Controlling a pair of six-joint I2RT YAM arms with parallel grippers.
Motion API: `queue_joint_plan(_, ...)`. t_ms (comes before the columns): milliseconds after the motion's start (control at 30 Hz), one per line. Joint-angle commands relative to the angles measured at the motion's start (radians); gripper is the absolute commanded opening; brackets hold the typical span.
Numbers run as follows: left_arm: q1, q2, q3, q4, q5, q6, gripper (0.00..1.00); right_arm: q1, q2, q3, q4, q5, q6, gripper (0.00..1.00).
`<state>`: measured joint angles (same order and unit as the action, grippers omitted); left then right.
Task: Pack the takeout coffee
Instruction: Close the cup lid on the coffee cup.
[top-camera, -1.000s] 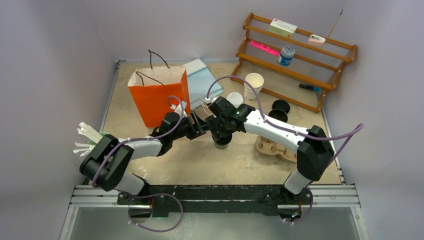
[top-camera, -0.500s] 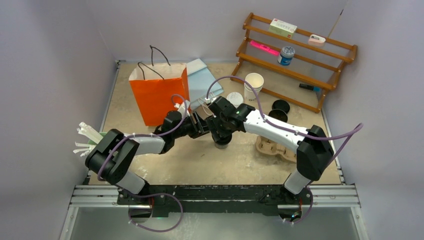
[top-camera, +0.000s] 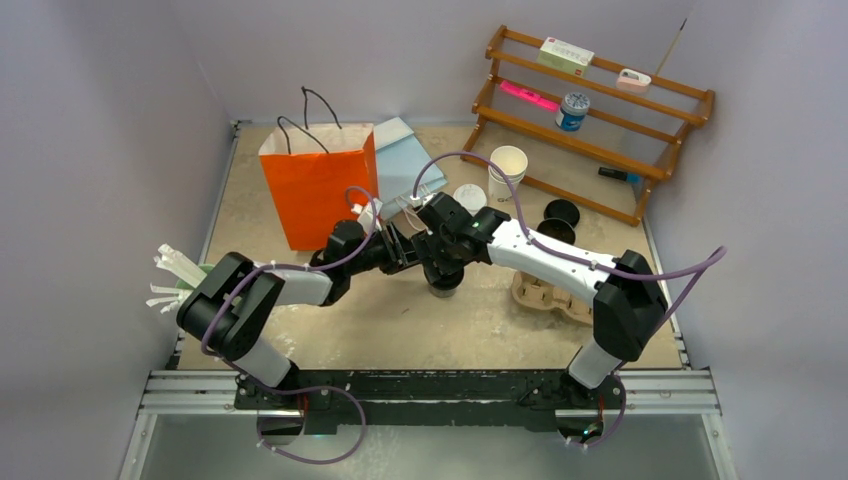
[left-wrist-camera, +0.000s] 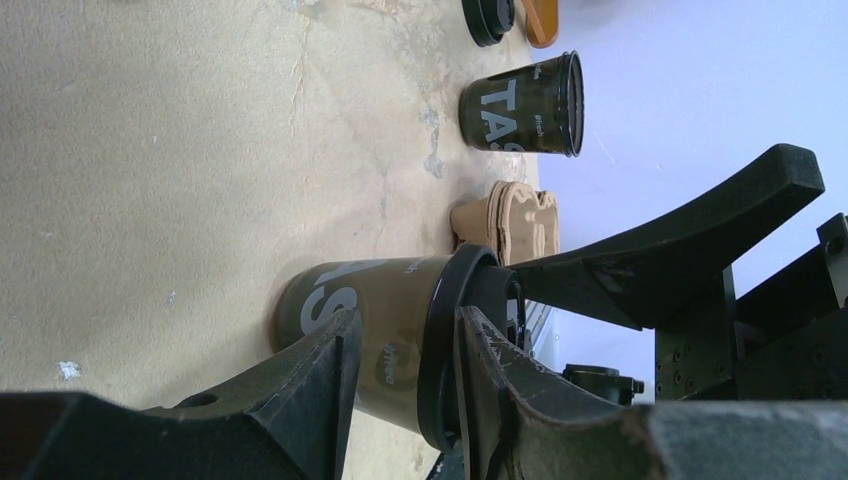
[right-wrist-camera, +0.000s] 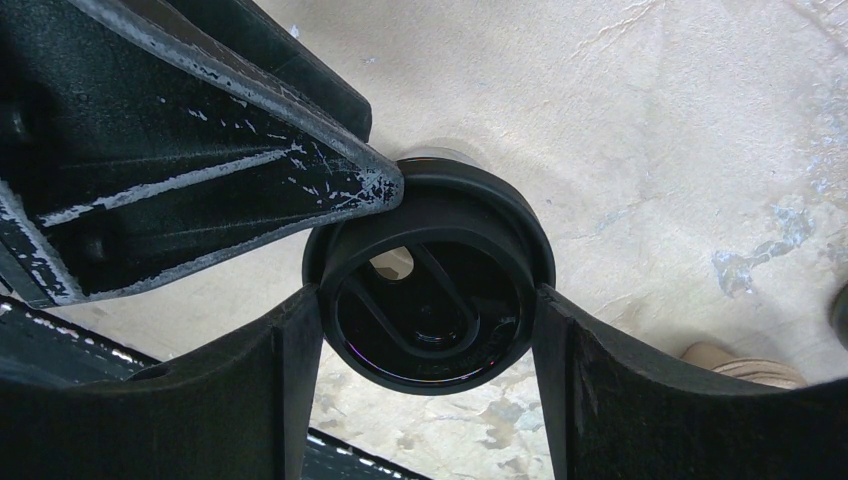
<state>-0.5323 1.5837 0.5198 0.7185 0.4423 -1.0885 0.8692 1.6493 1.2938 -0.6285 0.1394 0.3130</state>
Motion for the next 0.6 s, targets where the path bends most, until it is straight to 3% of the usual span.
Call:
queue_joint_plan(0,-0.001,0.02,-0.038,-0.014,-0.022,0.049,0.39,0.01,0.101,-0.066,-0.092,-0.058,0.002,0.47)
queue_joint_plan(567,-0.02,0.095,-0.119,0.05,-0.046,0.061,0.38,0.009,0.101,-0.069,-0.094,-0.059,0.003,0.47)
